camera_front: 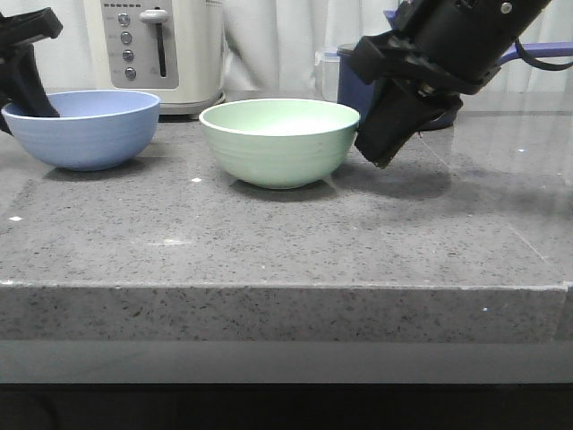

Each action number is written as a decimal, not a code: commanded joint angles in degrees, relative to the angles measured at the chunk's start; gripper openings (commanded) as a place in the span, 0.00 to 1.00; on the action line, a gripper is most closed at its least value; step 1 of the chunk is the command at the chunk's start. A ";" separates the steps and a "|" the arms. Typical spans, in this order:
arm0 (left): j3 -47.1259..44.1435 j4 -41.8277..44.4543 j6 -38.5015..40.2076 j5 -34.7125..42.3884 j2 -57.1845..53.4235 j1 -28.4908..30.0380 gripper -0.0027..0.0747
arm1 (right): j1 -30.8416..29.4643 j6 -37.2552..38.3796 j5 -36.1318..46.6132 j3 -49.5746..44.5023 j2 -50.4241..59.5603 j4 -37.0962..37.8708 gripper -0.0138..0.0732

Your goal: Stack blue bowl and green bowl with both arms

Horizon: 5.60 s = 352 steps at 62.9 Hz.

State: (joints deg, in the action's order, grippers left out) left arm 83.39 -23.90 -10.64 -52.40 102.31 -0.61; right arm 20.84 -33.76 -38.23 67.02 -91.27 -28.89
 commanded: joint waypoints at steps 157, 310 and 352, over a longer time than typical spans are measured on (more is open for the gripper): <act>20.65 7.97 3.82 -4.87 1.88 -27.01 0.54 | -0.09 -0.51 1.66 1.29 2.16 -1.47 0.09; -30.32 24.30 11.32 6.30 -62.87 -26.90 0.56 | -0.17 32.58 -8.02 -13.10 51.59 23.10 0.10; -30.32 24.30 11.32 6.39 -62.87 -26.90 0.26 | -0.17 32.58 -1.35 -23.47 64.60 23.20 0.10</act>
State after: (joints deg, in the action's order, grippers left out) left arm 51.69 0.40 0.00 -50.29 39.44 -27.29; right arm 20.82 -1.24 -44.25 42.15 -26.43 -6.31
